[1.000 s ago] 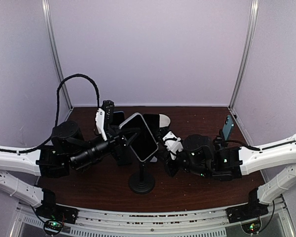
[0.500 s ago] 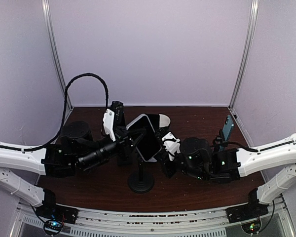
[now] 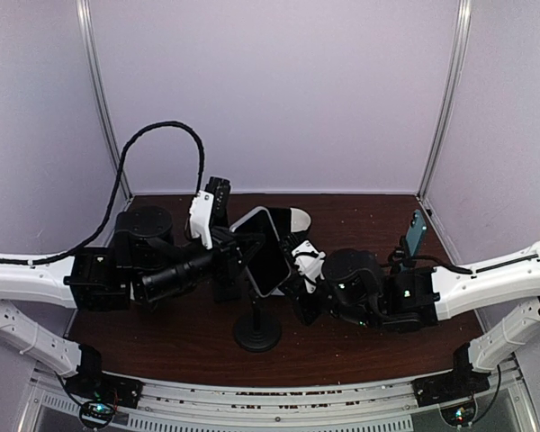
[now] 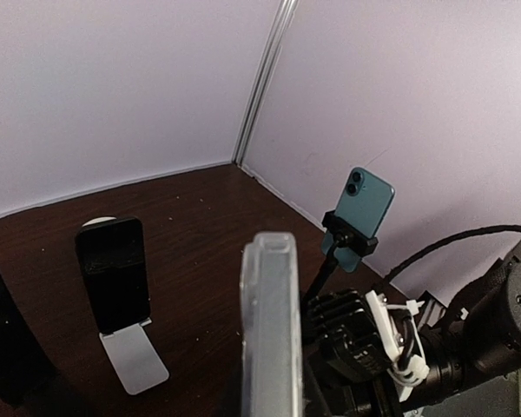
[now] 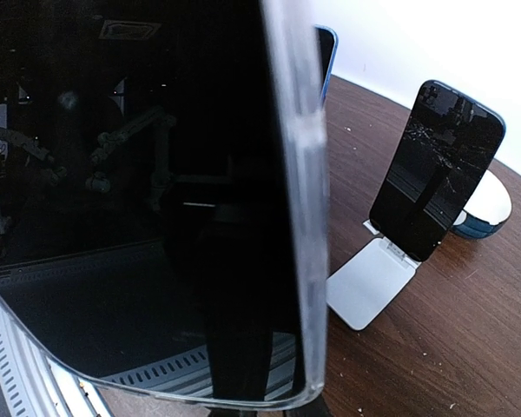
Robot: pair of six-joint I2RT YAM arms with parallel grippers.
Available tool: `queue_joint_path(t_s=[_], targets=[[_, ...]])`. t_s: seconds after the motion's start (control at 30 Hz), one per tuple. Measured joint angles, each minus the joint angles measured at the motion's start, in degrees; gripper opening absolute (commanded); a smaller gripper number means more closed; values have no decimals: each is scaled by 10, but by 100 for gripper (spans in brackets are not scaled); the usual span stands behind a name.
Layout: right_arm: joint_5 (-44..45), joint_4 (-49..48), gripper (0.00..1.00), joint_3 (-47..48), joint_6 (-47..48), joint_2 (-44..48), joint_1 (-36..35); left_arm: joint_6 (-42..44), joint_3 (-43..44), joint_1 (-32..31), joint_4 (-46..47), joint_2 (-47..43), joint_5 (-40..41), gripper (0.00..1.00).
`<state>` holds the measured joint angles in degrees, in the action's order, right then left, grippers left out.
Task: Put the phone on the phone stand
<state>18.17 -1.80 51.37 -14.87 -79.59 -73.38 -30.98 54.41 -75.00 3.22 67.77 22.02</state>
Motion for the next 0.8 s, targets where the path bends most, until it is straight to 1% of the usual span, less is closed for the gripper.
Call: queue_joint_path(t_s=[0.4, 0.8], targets=[[-10, 15, 0, 1, -12, 6, 13, -4, 47, 0, -80, 10, -9, 0], [-72, 11, 0, -2, 16, 14, 53, 3, 52, -1, -91, 9, -9, 0]])
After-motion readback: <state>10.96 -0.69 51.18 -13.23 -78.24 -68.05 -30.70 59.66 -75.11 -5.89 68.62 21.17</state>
